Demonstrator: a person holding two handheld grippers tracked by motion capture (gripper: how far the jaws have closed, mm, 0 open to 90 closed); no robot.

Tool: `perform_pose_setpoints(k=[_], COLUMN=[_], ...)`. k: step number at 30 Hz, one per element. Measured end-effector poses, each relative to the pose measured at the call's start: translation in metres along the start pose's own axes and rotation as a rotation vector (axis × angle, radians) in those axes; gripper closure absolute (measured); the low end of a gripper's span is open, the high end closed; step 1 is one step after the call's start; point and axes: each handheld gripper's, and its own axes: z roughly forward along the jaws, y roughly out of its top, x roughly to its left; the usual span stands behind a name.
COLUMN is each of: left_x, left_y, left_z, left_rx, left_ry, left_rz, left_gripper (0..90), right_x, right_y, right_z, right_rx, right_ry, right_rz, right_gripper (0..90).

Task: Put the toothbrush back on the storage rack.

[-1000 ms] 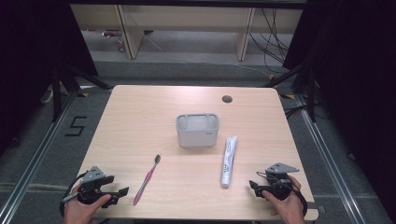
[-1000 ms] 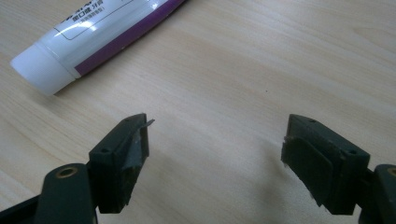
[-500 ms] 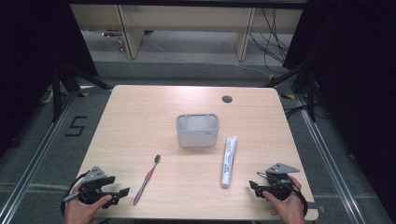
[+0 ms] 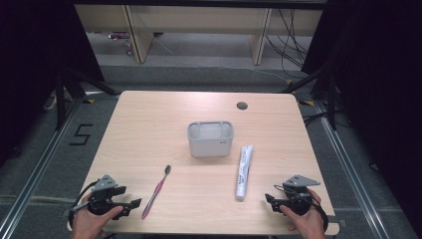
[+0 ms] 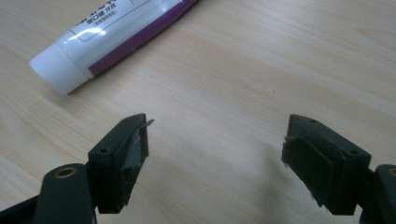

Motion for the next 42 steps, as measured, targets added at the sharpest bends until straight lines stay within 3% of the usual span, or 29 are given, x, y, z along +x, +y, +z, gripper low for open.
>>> perform_pose_setpoints(k=[1, 10, 11, 12, 14, 15, 18, 21, 23, 24, 25, 26, 28, 30, 32, 36, 38, 39, 40, 42], left_x=[0.000, -0.002, -0.002, -0.002, -0.003, -0.003, -0.004, -0.006, -0.006, -0.006, -0.006, -0.006, -0.006, -0.008, -0.011, -0.015, -0.017, -0.017, -0.018, -0.017], left_y=[0.000, 0.007, 0.009, 0.011, 0.014, 0.017, 0.022, 0.030, 0.034, 0.036, 0.036, 0.037, 0.041, 0.046, 0.049, 0.054, 0.055, 0.055, 0.056, 0.056], left_z=[0.000, 0.001, 0.000, 0.002, 0.003, 0.004, 0.008, 0.015, 0.016, 0.017, 0.017, 0.018, 0.020, 0.022, 0.023, 0.027, 0.029, 0.029, 0.032, 0.034], left_rx=[-0.003, 0.003, 0.021, 0.024, 0.041, 0.052, 0.063, 0.078, 0.107, 0.118, 0.118, 0.123, 0.148, 0.162, 0.167, 0.198, 0.226, 0.226, 0.236, 0.237], left_ry=[0.003, -0.006, -0.006, -0.018, -0.024, -0.025, -0.026, -0.009, -0.012, -0.013, -0.013, -0.013, -0.011, -0.011, -0.019, -0.054, -0.057, -0.057, -0.068, -0.073], left_rz=[-0.001, -0.003, 0.004, -0.002, 0.001, 0.013, 0.024, 0.010, 0.021, 0.028, 0.028, 0.035, 0.044, 0.065, 0.062, 0.088, 0.108, 0.108, 0.112, 0.117], left_gripper=[20.4, 22.5, 22.5, 22.5, 22.5, 22.5, 22.1, 21.1, 21.1, 21.5, 22.5, 22.5, 23.6, 26.0, 28.0, 33.9, 37.2, 38.1, 39.0, 40.7], right_x=[0.000, 0.002, 0.000, 0.002, 0.002, 0.005, 0.002, 0.003, 0.002, 0.003, 0.000, 0.000, 0.003, 0.004, 0.003, 0.004, 0.002, 0.006, 0.003, 0.003], right_y=[0.000, 0.001, 0.001, 0.001, 0.001, 0.001, 0.002, 0.003, 0.003, 0.003, 0.004, 0.004, 0.004, 0.005, 0.004, 0.005, 0.006, 0.004, 0.004, 0.004], right_z=[-0.001, 0.000, 0.001, -0.001, -0.001, -0.001, 0.001, 0.001, 0.002, 0.002, 0.004, 0.004, 0.002, 0.003, 0.003, 0.003, 0.005, 0.004, 0.004, 0.004], right_rx=[0.000, 0.014, -0.008, 0.010, 0.002, 0.009, -0.001, 0.004, 0.001, 0.010, -0.021, -0.021, 0.004, 0.018, -0.004, 0.005, -0.011, 0.003, -0.003, 0.001], right_ry=[-0.014, 0.014, 0.021, 0.011, 0.005, 0.008, 0.015, 0.007, 0.009, 0.018, 0.017, 0.017, 0.013, 0.049, 0.011, 0.020, 0.020, 0.013, 0.014, 0.011], right_rz=[-0.010, 0.015, -0.023, 0.008, -0.009, 0.024, -0.027, -0.020, -0.039, -0.025, -0.067, -0.067, -0.025, -0.014, -0.046, -0.029, -0.057, -0.021, -0.053, -0.056], right_gripper=[22.6, 22.6, 22.7, 22.7, 22.6, 22.6, 22.5, 22.3, 22.3, 22.3, 22.3, 22.3, 22.3, 22.3, 22.3, 22.2, 22.2, 22.2, 22.2, 22.2])
